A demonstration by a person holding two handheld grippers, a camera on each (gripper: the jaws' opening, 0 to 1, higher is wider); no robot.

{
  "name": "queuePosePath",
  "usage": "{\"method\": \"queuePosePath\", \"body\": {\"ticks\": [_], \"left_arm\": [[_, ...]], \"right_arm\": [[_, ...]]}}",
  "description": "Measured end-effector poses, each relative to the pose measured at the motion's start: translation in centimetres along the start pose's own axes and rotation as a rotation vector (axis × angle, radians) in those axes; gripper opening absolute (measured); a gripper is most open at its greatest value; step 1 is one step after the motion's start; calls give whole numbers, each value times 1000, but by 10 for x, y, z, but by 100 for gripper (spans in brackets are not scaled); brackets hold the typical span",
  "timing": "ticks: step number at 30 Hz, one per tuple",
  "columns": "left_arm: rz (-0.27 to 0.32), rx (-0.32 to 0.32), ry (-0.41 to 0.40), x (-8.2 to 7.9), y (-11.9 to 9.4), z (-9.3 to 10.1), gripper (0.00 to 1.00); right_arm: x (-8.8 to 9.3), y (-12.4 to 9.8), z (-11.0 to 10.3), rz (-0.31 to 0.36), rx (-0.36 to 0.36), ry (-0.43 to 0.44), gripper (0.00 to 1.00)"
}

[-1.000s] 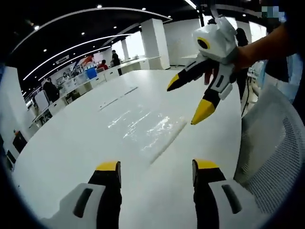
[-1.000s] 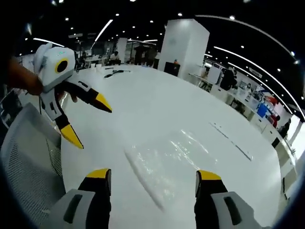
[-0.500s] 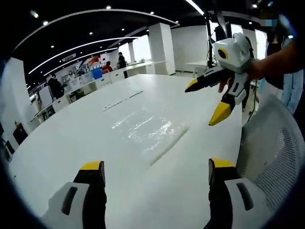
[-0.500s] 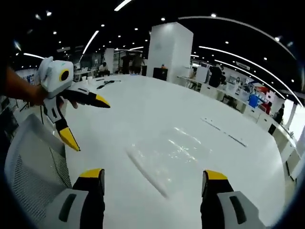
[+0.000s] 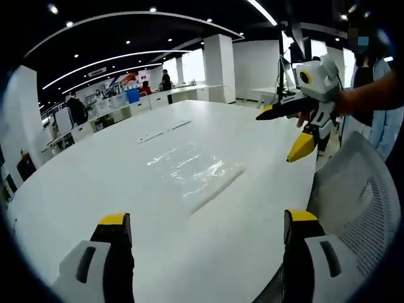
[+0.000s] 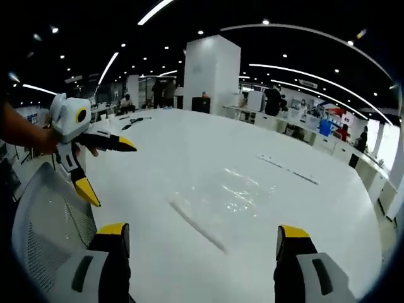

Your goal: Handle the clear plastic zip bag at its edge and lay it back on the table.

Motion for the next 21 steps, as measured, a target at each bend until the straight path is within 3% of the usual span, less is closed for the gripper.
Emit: {"method": "queuePosePath", "body": {"ticks": [13,21], "left_arm": [[57,-41,-66,8,-10,7,99],[82,-55,-68,9,-9,9,99]], "right_arm": [[6,-25,-11,71,65,110,100],[7,-27,-14,82,80,91,100]]}}
Point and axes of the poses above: the point that each gripper's makers call its tool centre point, and the gripper's own axes: y roughly forward along the fingers, z roughly to its right, x roughly out of its underside, the point moved 9 cm from there along -y, roughly backward along the fingers, and after that the axes turned 10 degrees about -y, right-handed, at the moved point
